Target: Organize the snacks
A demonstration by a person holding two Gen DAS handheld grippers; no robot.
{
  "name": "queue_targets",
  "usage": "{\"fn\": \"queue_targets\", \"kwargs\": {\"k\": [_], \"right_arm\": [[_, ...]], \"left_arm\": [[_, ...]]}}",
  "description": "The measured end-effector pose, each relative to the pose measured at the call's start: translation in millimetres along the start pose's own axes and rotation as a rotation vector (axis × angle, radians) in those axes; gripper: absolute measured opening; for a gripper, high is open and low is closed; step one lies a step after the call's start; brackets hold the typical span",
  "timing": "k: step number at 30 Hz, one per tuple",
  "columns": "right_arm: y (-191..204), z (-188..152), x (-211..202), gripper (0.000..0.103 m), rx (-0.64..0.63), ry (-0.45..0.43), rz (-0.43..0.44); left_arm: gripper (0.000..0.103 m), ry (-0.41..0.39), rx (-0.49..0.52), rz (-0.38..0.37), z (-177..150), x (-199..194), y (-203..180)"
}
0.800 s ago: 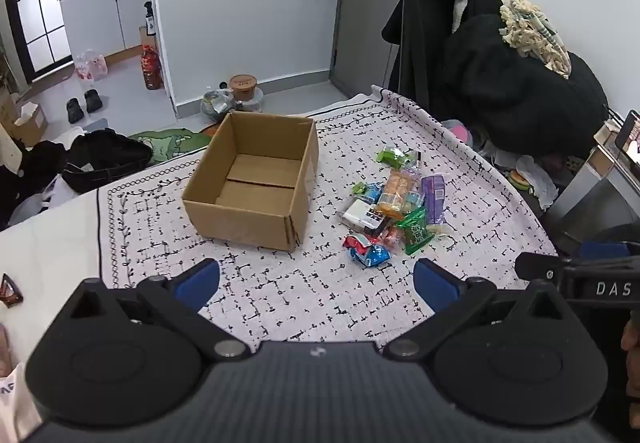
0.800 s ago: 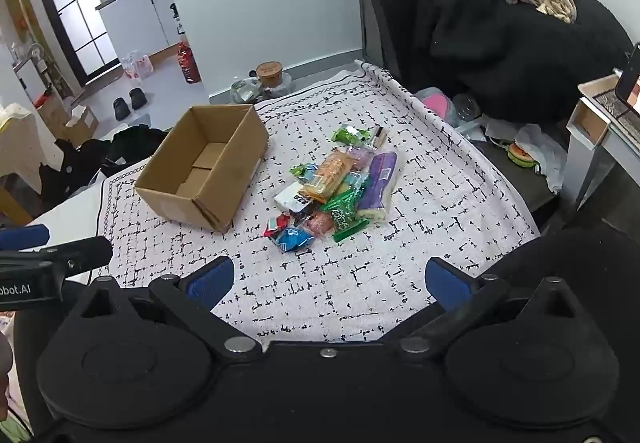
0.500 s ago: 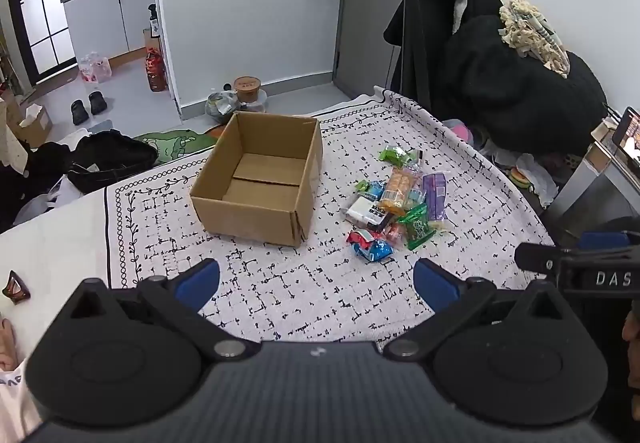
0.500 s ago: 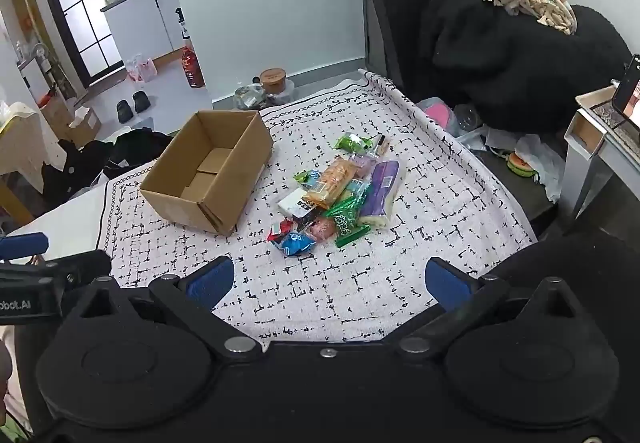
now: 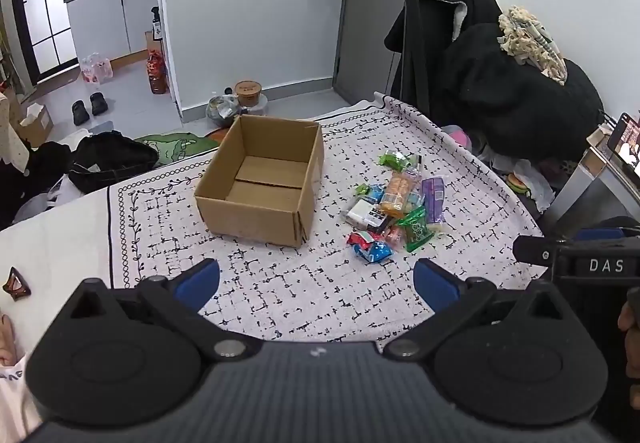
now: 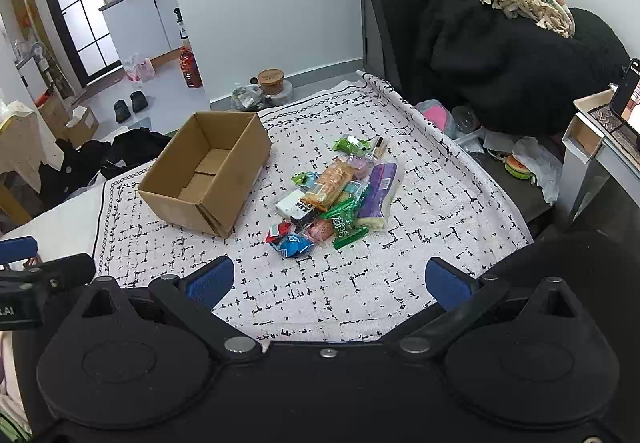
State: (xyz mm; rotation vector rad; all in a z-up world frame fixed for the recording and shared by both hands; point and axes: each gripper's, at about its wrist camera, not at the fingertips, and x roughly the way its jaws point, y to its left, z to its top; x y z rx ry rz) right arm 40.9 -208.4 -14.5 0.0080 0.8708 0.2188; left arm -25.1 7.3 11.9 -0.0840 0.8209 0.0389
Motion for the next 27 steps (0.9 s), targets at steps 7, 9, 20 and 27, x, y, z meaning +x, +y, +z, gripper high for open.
{"fn": "queue_targets", "kwargs": {"k": [7,9,20,27], "right_arm": [[1,1,1,0.103,-0.003,0.001,-0.002],[1,0,1,0.103,-0.002,0.001,-0.004],[2,-1,1,0.103,-0.013,0.001,-0.012],[2,-2,0,0.103,-0.013,-0.004,-0.011]], "left_arm": [[0.103,-0.001,-0.021,0.004,-2,0,9],[0.103,0.001,-0.027,0.006,-3,1,11],[0.103,0.0,-0.019,-0.006,-4,2,8],[0.103,0.002,-0.011,-0.01,-2,3,4]]}}
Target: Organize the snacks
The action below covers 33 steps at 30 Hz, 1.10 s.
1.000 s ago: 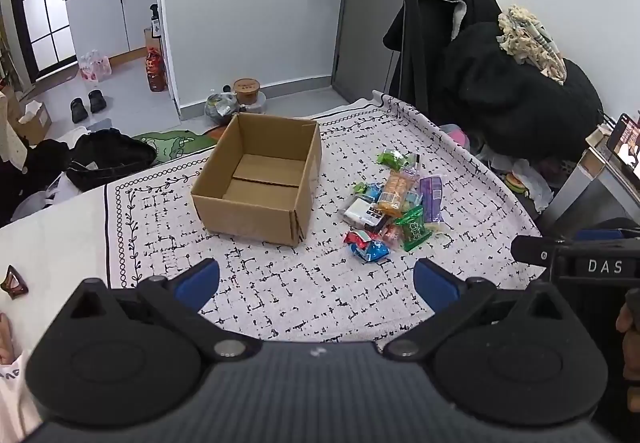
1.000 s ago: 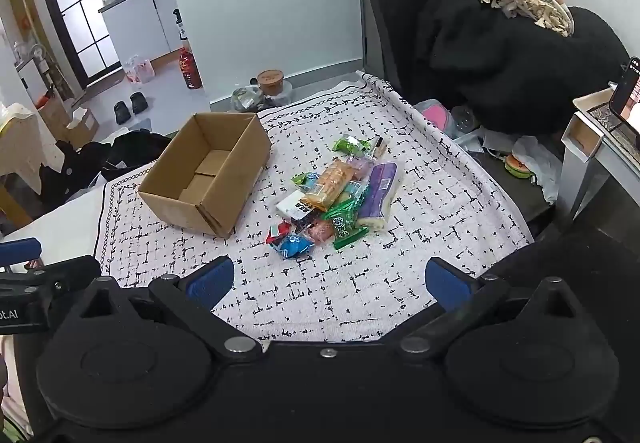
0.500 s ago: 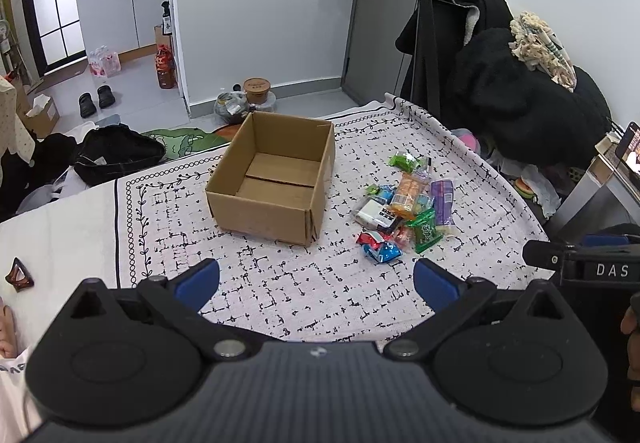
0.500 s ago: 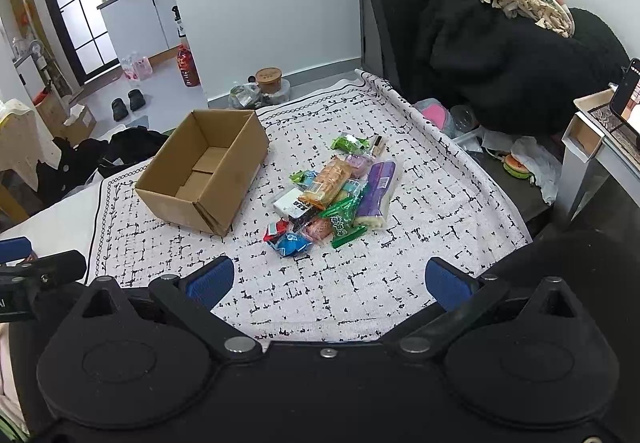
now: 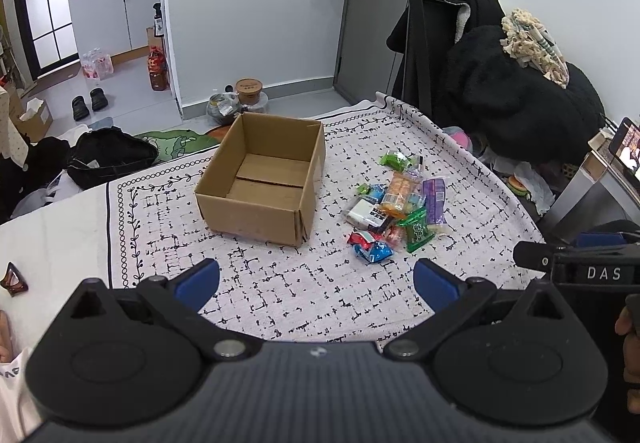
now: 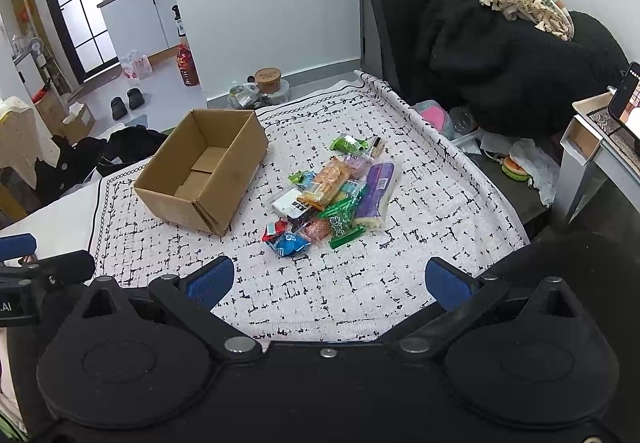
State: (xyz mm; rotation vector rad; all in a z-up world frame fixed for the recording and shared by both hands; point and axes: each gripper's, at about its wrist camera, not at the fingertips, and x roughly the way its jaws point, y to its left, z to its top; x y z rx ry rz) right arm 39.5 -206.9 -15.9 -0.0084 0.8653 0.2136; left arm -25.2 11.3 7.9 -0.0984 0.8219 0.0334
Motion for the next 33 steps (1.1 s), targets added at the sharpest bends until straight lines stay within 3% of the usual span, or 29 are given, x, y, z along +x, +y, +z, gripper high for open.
{"fn": "queue_targets", "kwargs": {"k": [33], "right_arm": [[8.4,7.9,-9.0,0.103,-0.015,-0.034,0.0]], "left_arm": [[0.103,-0.017,-0.006,-0.008,6.2,-5.6,-0.3]]}}
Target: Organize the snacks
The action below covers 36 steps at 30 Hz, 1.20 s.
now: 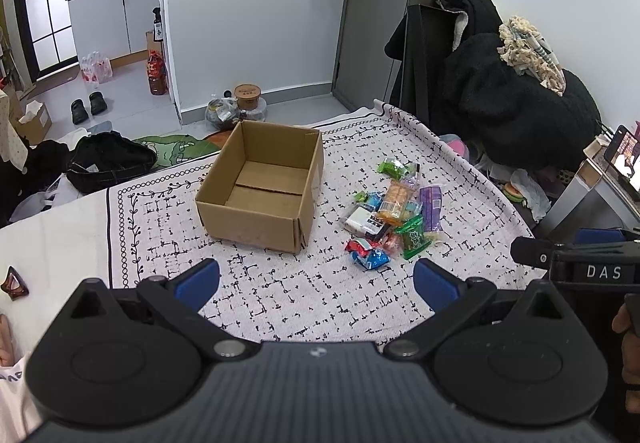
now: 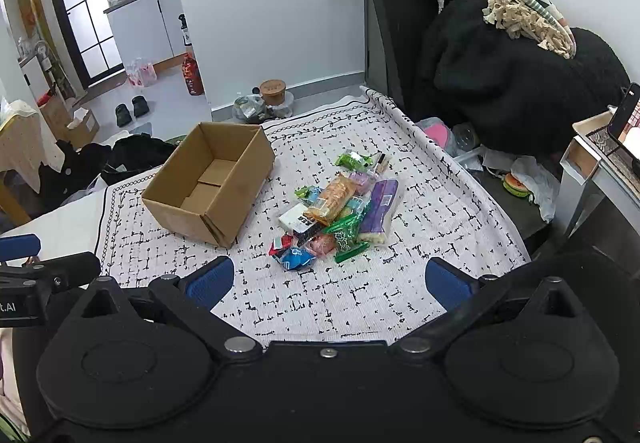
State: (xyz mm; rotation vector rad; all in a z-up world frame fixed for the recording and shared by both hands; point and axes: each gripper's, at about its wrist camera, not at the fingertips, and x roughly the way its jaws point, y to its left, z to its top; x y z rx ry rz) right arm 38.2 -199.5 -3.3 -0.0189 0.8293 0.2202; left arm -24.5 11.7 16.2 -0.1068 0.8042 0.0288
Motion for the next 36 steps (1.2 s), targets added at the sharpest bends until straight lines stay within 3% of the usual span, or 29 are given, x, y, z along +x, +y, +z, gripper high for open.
{"fn": "queue_targets", "kwargs": {"k": [12,28,31,36], "right_arm": [[-8,4,18,0.103,0.018,0.021,-0.015],[-43,10,66,0.102,0.088,0.07,-0.006],[-46,12,78,0.096,0.077,0.084,0.013],[-53,12,100,0.078,0.113,0.136,0.069]], "left_arm": [[0.103,0.0,-0.01,-0.002,8,10,5],[0.102,0.042,-0.048,-0.051,18,68,-2],[0.1,0.052,-0.052,-0.069,19,80,-6],[0.097,0.067,-0.05,-0.088,21,103,-14]]}}
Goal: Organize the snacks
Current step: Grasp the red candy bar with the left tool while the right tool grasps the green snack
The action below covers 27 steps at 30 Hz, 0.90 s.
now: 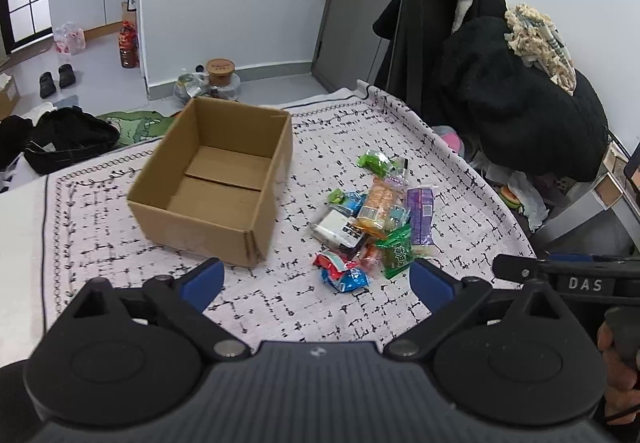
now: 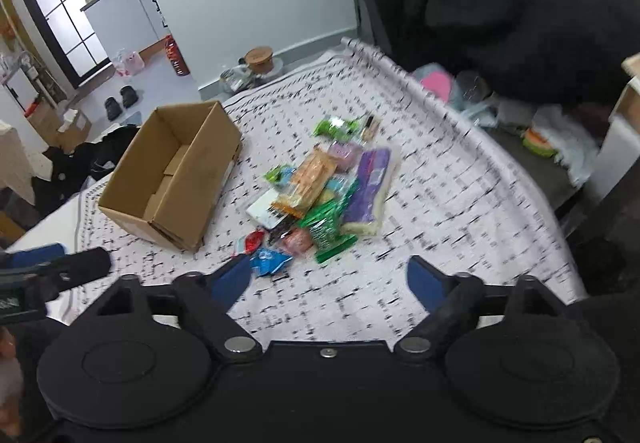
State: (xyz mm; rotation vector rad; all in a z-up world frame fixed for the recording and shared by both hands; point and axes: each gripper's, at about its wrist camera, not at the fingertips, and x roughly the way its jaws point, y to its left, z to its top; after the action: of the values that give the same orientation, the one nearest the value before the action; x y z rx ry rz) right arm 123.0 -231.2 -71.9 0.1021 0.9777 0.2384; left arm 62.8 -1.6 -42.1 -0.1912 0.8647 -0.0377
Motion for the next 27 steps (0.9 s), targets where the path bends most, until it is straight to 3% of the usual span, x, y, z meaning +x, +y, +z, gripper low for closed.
{"fn": "queue_targets", "kwargs": {"k": [8,21,27], "right_arm": [[-5,8,25,0.062,0.029,0.031,0.044],[-9,23,76,0.05,0.041,0.109,0.036],[-19,28,100,0.04,0.115,0.149,0.057]], "left_arm": [[0.086,0.043,-0.02,-0.024,6,36,-6],[0.068,0.126,-0.031,-0.032,13,91,-11],[0.058,0.175,-0.055,-0.04,12,120,-9]]}}
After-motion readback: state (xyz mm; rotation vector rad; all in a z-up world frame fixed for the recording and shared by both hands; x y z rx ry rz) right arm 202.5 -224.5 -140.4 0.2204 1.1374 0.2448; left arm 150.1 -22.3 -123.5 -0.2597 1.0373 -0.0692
